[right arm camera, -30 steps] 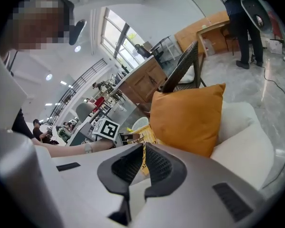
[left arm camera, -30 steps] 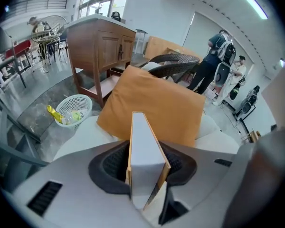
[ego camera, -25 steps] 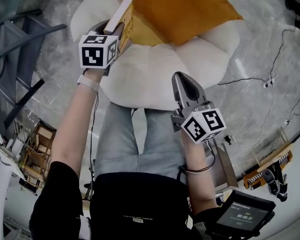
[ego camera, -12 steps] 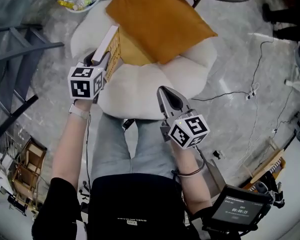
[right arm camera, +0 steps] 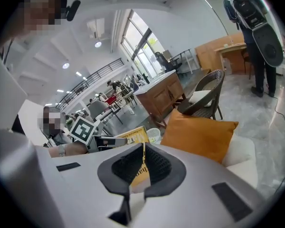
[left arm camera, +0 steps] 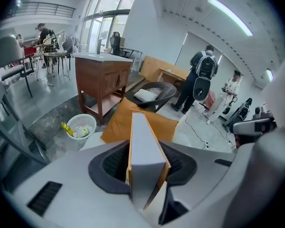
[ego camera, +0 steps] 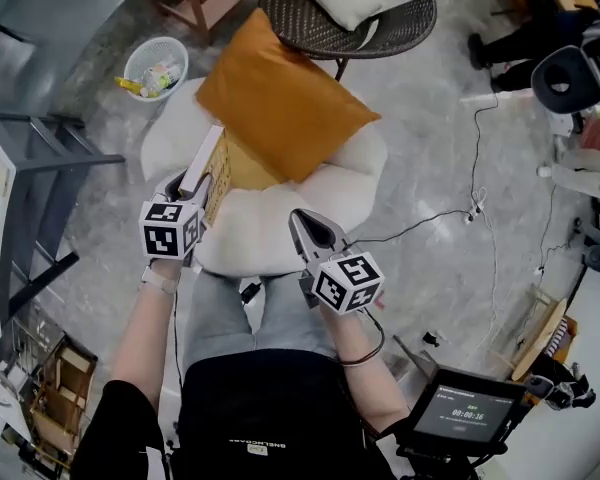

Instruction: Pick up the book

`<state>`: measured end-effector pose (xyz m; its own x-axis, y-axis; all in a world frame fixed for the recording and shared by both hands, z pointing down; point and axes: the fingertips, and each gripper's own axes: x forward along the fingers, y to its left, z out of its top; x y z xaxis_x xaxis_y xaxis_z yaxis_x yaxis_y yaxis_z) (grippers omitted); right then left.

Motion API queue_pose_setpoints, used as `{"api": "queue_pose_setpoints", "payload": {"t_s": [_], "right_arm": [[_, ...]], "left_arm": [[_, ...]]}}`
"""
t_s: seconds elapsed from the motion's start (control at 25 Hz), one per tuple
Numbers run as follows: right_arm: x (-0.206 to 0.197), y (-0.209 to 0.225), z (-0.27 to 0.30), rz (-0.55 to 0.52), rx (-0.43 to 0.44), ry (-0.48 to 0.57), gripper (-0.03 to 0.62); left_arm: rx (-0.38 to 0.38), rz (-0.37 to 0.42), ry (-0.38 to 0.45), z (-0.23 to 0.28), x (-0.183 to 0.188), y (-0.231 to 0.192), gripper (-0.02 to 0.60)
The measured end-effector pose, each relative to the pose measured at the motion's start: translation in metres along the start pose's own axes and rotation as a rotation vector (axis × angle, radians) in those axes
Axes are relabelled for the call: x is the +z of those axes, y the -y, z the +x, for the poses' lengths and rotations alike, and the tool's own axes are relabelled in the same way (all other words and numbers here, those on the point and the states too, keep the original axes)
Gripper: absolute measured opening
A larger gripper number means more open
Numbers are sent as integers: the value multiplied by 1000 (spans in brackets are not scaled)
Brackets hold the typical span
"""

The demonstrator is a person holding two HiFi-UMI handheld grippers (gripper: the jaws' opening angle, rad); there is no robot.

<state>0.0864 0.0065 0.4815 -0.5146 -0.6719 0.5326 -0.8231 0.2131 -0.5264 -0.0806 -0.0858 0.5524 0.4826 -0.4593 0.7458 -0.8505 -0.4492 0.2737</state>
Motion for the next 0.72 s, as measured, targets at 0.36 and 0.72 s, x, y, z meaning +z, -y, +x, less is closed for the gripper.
{"api": "queue_pose_setpoints", "payload": {"t_s": [0.36, 0.72], "right_arm": [[32, -39, -32, -24, -19, 58, 28], [70, -77, -67, -42, -24, 122, 28]], "left_arm": [[-44, 7, 50, -60, 36, 22, 155], [-59, -12, 79, -122, 62, 45, 155]]}}
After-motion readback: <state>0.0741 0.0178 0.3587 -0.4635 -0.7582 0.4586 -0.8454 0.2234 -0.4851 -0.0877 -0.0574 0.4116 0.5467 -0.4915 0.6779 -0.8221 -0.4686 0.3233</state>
